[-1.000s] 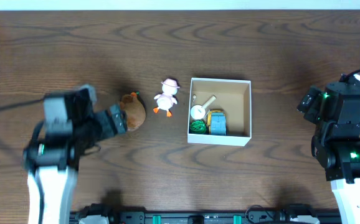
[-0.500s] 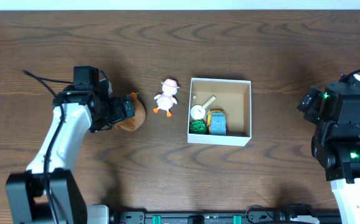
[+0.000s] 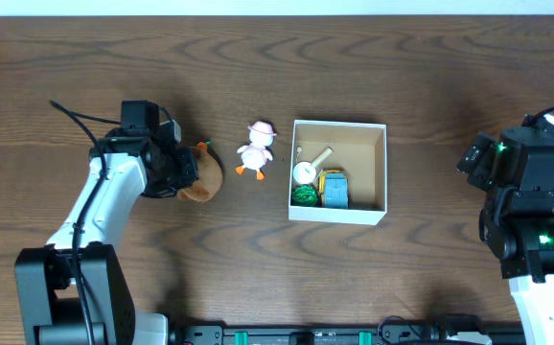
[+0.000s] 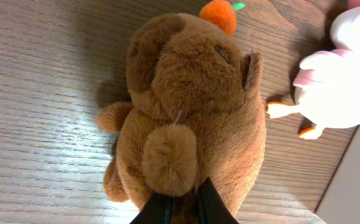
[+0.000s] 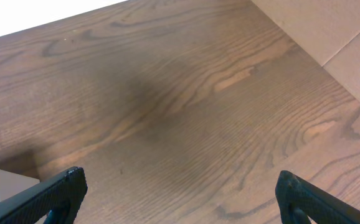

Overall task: Pack container
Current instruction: 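Reach left gripper to the brown plush capybara and grasp it, then lift the capybara right and lower it into the box, then push the held capybara down into the box's right side, then press the capybara deeper into the box beside the truck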

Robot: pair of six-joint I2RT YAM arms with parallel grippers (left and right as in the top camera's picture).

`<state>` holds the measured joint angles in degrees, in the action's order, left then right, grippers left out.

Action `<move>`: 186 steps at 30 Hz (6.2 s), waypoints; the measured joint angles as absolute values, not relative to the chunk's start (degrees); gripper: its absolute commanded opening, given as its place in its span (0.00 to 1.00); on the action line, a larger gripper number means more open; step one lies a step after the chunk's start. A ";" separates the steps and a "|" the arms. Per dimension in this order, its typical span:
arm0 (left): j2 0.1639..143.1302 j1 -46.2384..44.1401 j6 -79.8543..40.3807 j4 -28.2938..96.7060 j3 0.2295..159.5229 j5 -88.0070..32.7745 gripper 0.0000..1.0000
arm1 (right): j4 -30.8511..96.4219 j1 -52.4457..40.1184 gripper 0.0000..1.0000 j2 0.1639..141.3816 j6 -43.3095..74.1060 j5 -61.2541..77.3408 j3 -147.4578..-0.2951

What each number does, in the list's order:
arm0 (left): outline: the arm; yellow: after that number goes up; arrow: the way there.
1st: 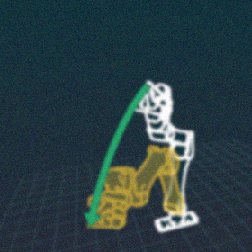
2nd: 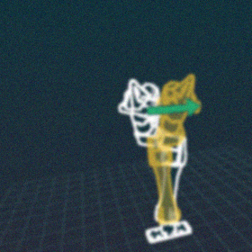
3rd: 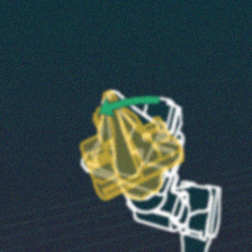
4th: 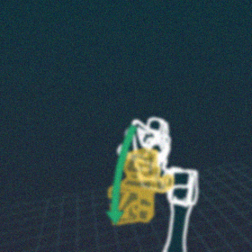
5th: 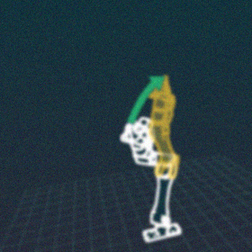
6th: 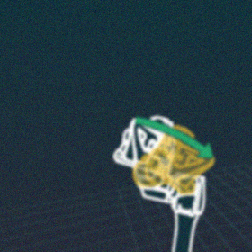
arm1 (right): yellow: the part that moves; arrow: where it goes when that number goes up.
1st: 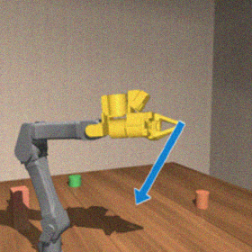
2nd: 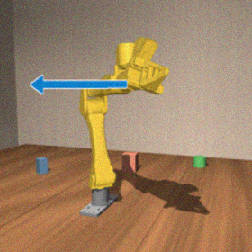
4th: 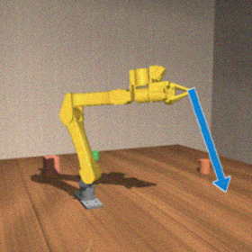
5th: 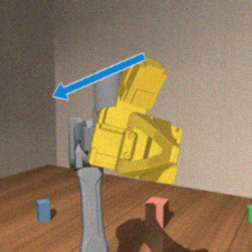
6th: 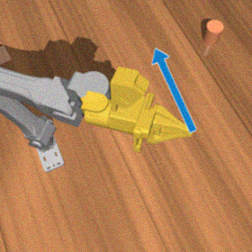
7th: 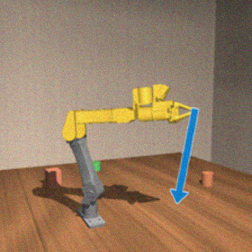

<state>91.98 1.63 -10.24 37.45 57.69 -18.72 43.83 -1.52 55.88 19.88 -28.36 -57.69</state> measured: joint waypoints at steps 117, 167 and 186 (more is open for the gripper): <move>84.64 -52.93 -25.78 9.56 62.24 -1.50 0.49 | 43.83 -1.52 0.99 55.88 19.88 -28.36 -57.69; 99.24 -54.85 -16.45 -2.07 62.24 5.63 0.83 | 43.83 -1.52 0.99 55.88 19.88 -28.36 -57.69; 99.29 -52.47 -11.66 -3.68 62.24 6.00 0.13 | 43.83 -1.52 0.99 55.88 19.88 -28.36 -57.69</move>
<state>99.29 -52.47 -11.66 -3.68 62.24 6.00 43.83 -1.52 55.88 19.88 -28.36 -57.69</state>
